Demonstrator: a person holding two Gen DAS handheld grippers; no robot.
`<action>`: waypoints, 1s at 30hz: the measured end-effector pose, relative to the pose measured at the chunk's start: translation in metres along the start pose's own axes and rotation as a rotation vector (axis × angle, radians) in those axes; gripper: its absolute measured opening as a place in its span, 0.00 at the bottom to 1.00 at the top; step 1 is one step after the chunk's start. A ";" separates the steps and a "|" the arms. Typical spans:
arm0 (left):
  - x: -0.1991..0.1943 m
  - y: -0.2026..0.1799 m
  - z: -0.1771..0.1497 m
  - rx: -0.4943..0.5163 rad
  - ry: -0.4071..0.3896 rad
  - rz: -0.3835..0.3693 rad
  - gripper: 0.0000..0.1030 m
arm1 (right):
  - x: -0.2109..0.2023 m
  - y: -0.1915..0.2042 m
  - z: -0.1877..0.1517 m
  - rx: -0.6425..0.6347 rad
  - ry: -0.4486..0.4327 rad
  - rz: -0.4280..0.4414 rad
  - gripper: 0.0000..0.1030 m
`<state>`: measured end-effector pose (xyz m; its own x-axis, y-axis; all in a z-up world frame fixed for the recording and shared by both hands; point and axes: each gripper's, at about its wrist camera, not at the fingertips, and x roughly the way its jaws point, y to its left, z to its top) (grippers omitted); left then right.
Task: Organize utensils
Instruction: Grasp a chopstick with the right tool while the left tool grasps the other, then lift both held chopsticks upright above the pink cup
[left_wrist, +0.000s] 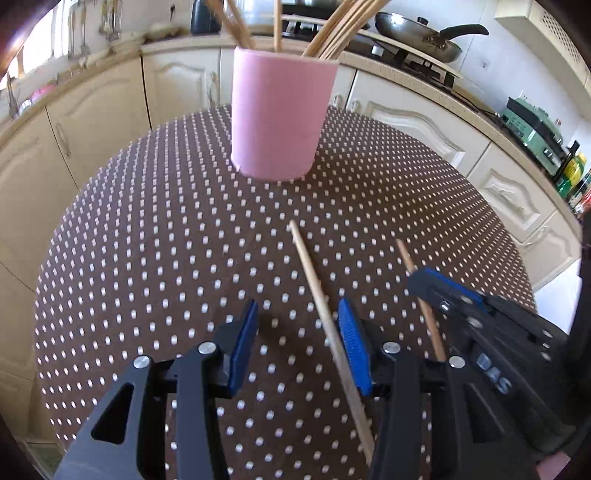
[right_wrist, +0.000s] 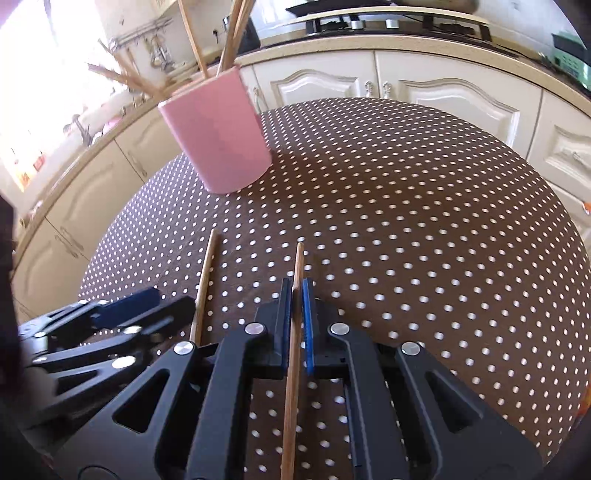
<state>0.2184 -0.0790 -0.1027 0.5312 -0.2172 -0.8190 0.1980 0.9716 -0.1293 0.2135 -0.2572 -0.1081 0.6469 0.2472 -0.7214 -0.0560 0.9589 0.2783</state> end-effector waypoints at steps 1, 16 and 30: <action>0.002 -0.003 0.002 0.001 0.003 0.007 0.44 | -0.003 -0.002 0.000 0.005 -0.006 0.000 0.06; -0.004 0.003 0.027 -0.020 -0.110 0.014 0.06 | -0.043 -0.008 0.010 0.009 -0.119 0.017 0.06; -0.091 0.001 0.044 -0.008 -0.416 -0.035 0.06 | -0.103 0.012 0.040 -0.026 -0.351 0.043 0.06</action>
<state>0.2065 -0.0627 -0.0032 0.8121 -0.2679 -0.5184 0.2163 0.9633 -0.1589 0.1769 -0.2767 -0.0055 0.8655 0.2282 -0.4460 -0.1052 0.9532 0.2836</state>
